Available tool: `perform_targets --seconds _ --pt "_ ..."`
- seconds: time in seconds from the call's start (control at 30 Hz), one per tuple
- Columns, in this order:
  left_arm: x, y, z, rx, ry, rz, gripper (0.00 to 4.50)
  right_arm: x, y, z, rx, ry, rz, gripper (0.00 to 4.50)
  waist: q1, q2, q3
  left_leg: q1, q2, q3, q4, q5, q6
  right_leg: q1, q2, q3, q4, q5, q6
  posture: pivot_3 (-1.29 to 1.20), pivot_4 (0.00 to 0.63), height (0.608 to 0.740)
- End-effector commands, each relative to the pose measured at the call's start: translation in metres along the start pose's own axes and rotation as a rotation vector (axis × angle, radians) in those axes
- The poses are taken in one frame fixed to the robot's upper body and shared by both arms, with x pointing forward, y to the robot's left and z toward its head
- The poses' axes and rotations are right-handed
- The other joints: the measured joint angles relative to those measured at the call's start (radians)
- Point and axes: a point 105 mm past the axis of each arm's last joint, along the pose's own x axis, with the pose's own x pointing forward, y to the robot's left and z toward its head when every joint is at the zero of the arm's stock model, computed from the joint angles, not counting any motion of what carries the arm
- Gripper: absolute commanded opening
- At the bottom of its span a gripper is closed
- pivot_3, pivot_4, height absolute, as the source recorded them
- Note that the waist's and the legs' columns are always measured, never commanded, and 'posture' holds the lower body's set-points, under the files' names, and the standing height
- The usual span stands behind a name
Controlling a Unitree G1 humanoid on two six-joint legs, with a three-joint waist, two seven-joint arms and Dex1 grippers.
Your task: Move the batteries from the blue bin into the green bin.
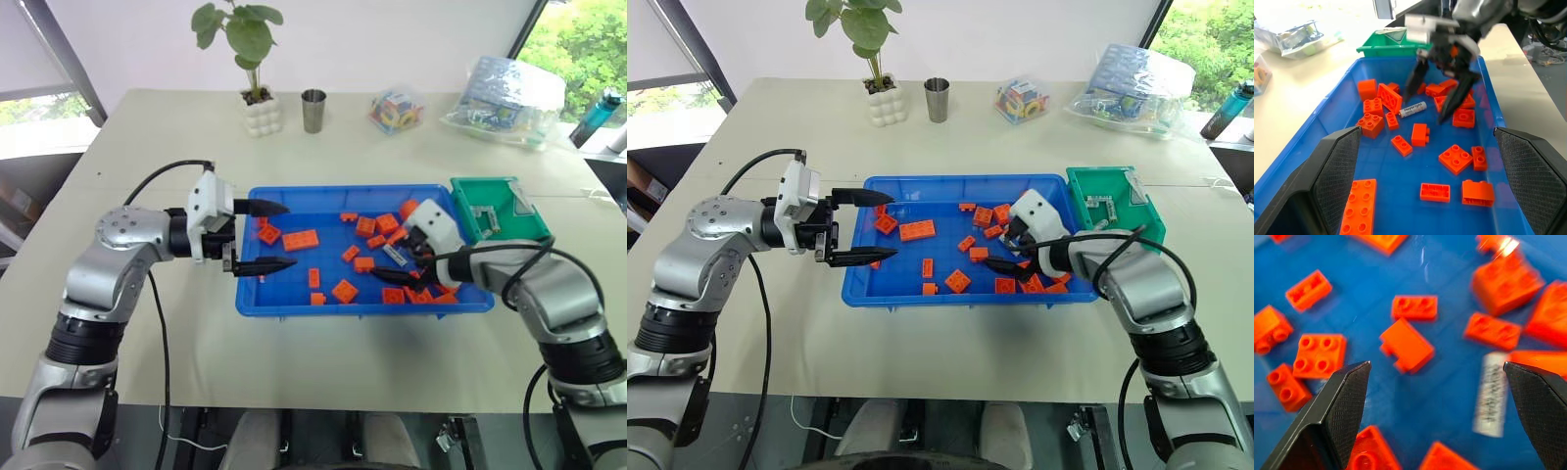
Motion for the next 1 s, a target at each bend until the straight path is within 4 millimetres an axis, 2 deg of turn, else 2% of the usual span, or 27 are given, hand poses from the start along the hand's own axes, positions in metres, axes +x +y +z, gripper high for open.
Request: perform_targets --seconds 0.03,0.27,0.3,0.4,0.6,0.7,0.8,0.93,1.0 --pt "0.002 -0.003 0.010 0.042 -0.010 -0.017 4.50 0.000 -0.006 -0.003 -0.008 -0.008 -0.050 4.47 0.001 0.000 0.000 0.000 0.000 0.000 0.000 0.000 0.000 0.000 0.000 0.000 0.000 0.000 0.000 0.00 0.150 0.711" --pt "0.001 -0.003 0.009 0.043 -0.006 -0.011 4.50 0.002 -0.017 -0.013 0.016 0.003 -0.090 4.47 -0.001 0.000 0.000 0.000 0.000 0.000 0.000 0.000 0.000 0.000 0.000 0.000 0.000 0.000 0.000 0.00 0.150 0.711" --pt "0.001 -0.003 0.010 0.043 -0.007 -0.010 4.50 0.003 -0.018 -0.013 0.018 -0.002 -0.091 4.24 -0.001 0.000 0.000 0.000 0.000 0.000 0.000 0.000 0.000 0.000 0.001 0.000 0.000 0.000 0.000 0.00 0.150 0.711" --pt "0.001 -0.002 0.010 0.045 -0.007 -0.009 4.50 0.006 -0.018 -0.010 0.014 -0.015 -0.086 3.17 -0.001 0.000 0.000 0.000 0.000 0.000 0.000 0.000 0.000 0.000 0.000 0.000 0.000 0.000 0.000 0.00 0.150 0.711" --pt "0.001 -0.002 0.010 0.043 -0.008 -0.006 4.50 0.005 -0.013 -0.003 0.002 -0.038 -0.069 0.10 0.000 0.000 0.000 0.000 0.000 0.000 0.000 0.000 0.000 0.000 0.001 0.000 0.000 0.000 0.000 0.00 0.150 0.711" --pt "0.001 -0.001 0.010 0.042 -0.011 -0.004 4.50 -0.002 -0.018 0.002 0.026 -0.052 -0.079 0.06 0.000 0.000 0.000 0.000 0.000 0.000 0.000 0.000 0.000 0.000 0.000 0.000 0.000 0.000 0.000 0.00 0.150 0.711" --pt "0.002 -0.001 0.009 0.039 -0.014 -0.003 4.50 -0.023 -0.035 0.025 0.101 -0.144 -0.120 0.06 0.000 0.000 0.000 0.000 0.000 0.000 0.000 0.000 0.000 0.000 0.000 0.000 0.000 0.000 0.000 0.00 0.150 0.711" --pt "0.001 -0.001 0.007 0.033 -0.012 -0.004 4.50 -0.066 -0.069 0.054 0.151 -0.253 -0.238 0.06 0.001 0.000 0.000 0.000 0.000 0.000 0.000 0.000 0.000 0.000 0.000 0.000 0.000 0.000 0.000 0.00 0.150 0.711" --pt "0.000 -0.001 0.006 0.030 -0.006 -0.005 4.50 -0.090 -0.092 0.054 0.155 -0.252 -0.339 0.06 0.006 0.000 0.000 0.000 0.000 0.000 0.000 0.000 0.000 0.000 0.000 0.000 0.000 0.000 0.000 0.00 0.150 0.711"
